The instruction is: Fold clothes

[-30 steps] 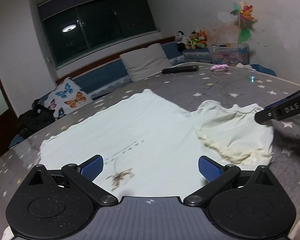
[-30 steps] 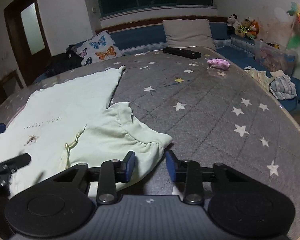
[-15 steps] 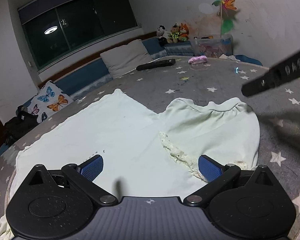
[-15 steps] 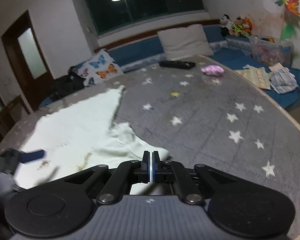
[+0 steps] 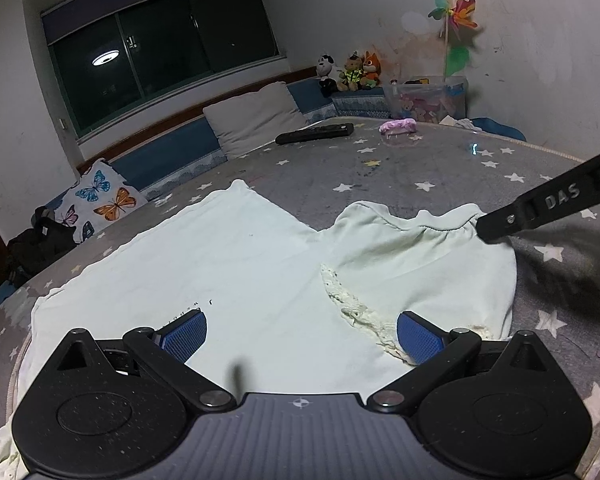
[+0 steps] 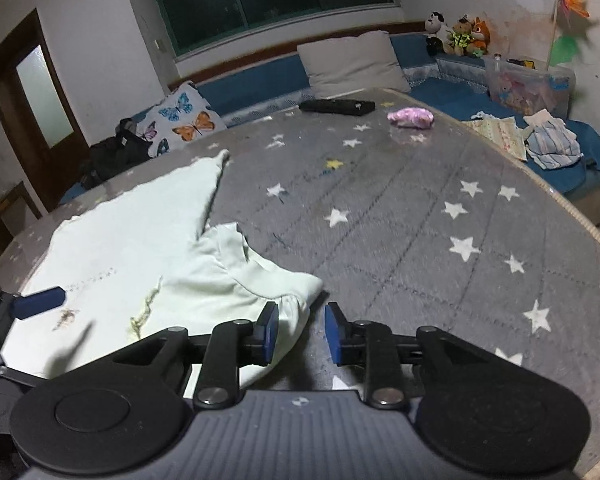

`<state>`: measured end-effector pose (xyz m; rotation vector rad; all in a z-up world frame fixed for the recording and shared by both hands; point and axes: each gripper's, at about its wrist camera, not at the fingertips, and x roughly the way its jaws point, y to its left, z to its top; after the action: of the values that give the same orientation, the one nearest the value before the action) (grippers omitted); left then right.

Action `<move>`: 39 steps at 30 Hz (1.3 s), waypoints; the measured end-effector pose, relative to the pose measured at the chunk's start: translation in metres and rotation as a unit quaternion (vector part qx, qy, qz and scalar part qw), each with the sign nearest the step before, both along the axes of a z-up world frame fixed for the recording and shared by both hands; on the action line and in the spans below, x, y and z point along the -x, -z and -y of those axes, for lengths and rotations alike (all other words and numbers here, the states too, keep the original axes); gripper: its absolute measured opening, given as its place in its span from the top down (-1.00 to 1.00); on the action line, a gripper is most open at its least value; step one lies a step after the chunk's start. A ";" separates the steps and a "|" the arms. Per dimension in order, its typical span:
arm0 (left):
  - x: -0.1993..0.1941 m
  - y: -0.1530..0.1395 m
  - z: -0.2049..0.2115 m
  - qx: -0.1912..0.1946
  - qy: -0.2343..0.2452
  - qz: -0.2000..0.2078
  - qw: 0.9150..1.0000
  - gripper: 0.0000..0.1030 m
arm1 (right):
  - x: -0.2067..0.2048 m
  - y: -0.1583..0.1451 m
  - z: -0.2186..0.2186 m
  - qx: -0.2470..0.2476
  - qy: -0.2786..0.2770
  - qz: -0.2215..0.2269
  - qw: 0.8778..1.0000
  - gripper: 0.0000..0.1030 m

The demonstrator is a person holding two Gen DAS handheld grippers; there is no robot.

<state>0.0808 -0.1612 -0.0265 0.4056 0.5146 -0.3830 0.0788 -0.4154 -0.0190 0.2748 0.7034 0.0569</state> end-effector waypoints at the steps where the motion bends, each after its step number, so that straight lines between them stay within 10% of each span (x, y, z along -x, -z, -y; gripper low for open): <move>1: 0.000 0.000 0.001 -0.001 0.001 -0.001 1.000 -1.00 | -0.001 0.001 0.000 0.000 -0.001 0.002 1.000 0.52; 4: -0.001 0.003 0.003 -0.004 0.003 -0.002 1.000 -1.00 | -0.001 0.002 0.001 -0.008 -0.002 0.003 1.000 0.93; 18: 0.006 -0.002 -0.019 0.014 -0.006 0.002 1.000 -1.00 | 0.017 -0.059 -0.047 -0.063 -0.118 0.084 0.988 0.93; 27: 0.018 -0.010 -0.056 0.020 -0.043 0.008 0.999 -1.00 | 0.006 -0.042 -0.099 -0.063 -0.223 0.044 0.972 0.83; 39: 0.013 -0.017 -0.056 0.030 -0.051 0.011 0.998 -1.00 | 0.012 -0.018 -0.062 -0.029 -0.167 0.005 0.986 0.79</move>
<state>0.0677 -0.1049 -0.0090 0.3235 0.4995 -0.2949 0.0666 -0.3537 -0.0013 0.2101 0.7332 0.3983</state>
